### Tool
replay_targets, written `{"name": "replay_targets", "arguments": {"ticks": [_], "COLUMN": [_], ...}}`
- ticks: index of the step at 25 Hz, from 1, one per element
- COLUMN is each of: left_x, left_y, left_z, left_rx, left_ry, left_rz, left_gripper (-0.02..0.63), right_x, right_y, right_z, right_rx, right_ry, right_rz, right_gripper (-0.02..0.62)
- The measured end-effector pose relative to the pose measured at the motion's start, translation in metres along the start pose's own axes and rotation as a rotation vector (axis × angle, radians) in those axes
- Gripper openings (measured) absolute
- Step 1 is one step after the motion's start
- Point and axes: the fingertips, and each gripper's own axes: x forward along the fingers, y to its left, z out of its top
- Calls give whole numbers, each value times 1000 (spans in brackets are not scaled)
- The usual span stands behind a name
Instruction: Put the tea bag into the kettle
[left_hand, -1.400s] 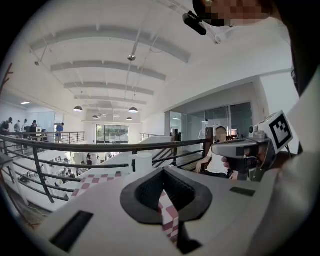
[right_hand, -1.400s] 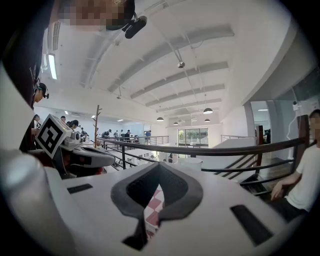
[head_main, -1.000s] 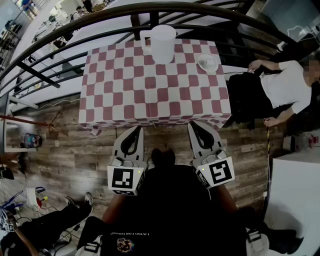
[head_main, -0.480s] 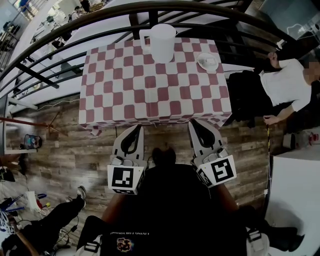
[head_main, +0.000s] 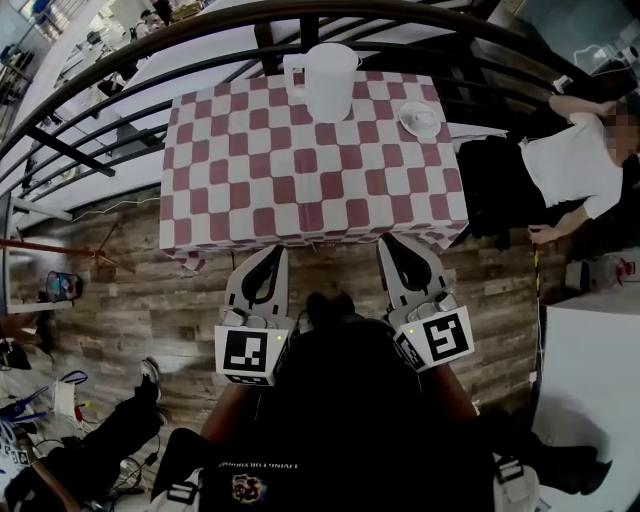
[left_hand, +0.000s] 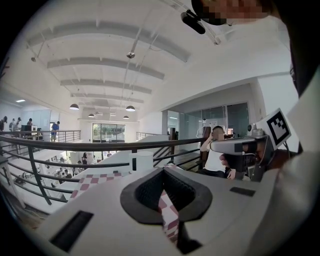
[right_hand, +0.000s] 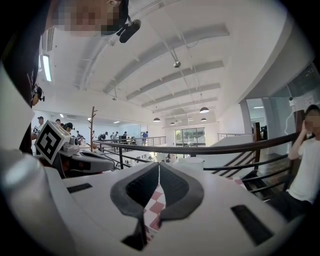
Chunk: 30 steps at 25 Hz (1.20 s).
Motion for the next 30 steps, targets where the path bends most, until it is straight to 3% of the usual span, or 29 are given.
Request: {"name": "replay_targets", "arguments": {"ticks": [16, 30], "left_x": [17, 65], "left_y": [43, 72], "left_z": [7, 16], "left_rx": [11, 19], "left_ry": [-20, -9], "left_rz": [6, 33], "left_gripper": [5, 5], "right_x": [41, 87], "right_y": [9, -27], "right_z": [4, 4], "right_rx": [-16, -5], "right_ry": [-3, -6], "right_rz": [-2, -5], "right_gripper": [17, 17]}}
